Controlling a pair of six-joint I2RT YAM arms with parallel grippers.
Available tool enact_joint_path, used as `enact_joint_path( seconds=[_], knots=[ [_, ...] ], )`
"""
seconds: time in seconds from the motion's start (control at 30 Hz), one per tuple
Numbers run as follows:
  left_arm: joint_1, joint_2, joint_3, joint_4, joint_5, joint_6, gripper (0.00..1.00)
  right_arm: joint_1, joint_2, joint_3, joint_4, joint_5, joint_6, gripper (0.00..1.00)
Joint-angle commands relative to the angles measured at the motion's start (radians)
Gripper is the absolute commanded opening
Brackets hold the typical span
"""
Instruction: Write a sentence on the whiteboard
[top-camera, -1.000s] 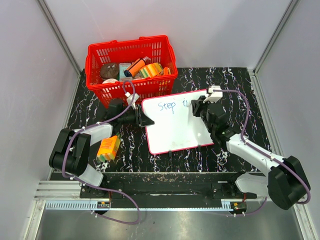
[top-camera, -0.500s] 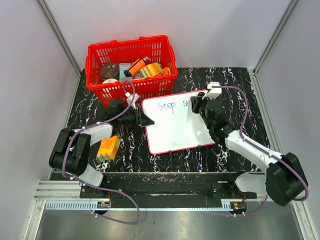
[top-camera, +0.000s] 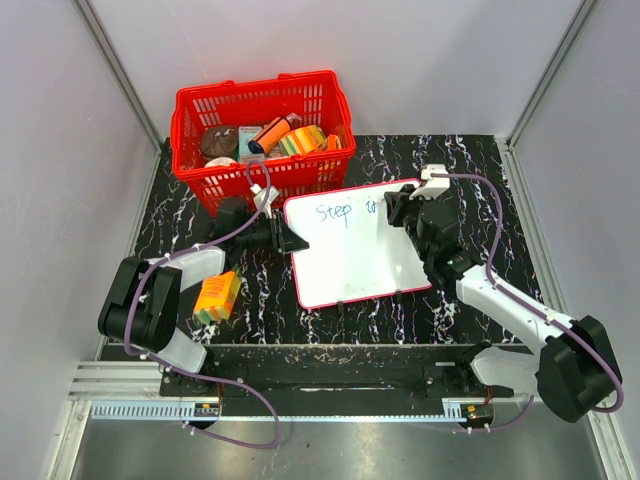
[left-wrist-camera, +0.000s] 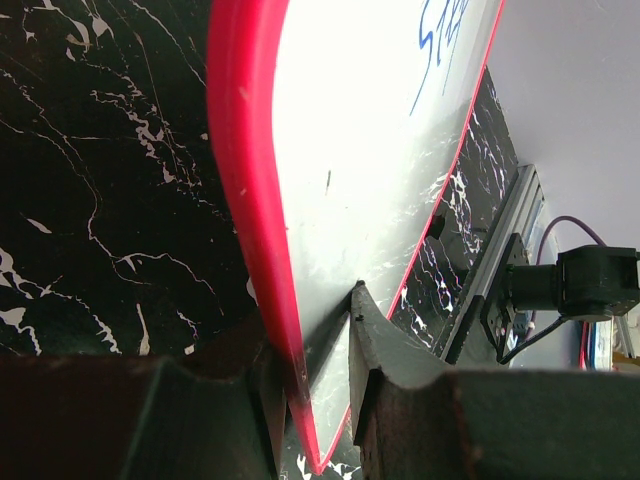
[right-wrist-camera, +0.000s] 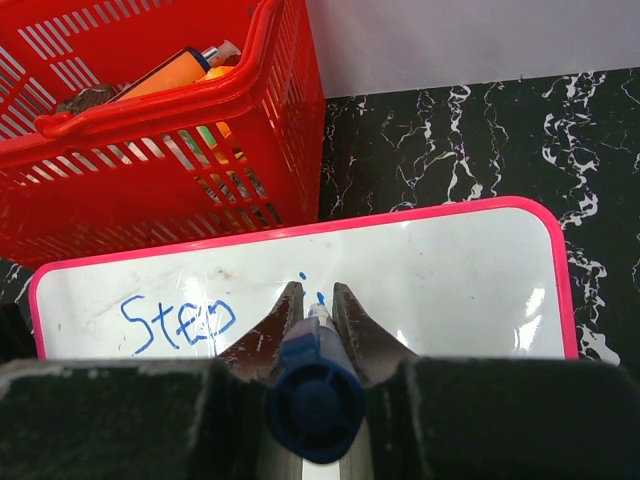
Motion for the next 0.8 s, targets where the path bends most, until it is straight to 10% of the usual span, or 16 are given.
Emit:
enact_joint_path(
  seconds=[0.0,0.77],
  knots=[
    [-0.029,0.042,-0.008,-0.088,-0.184,0.172,0.00,-0.007,0.012,0.010,0.024,0.008,-0.015,0.00],
    [-0.030,0.041,-0.008,-0.094,-0.193,0.176,0.00,-0.007,-0.004,-0.034,-0.007,-0.021,0.012,0.00]
  ],
)
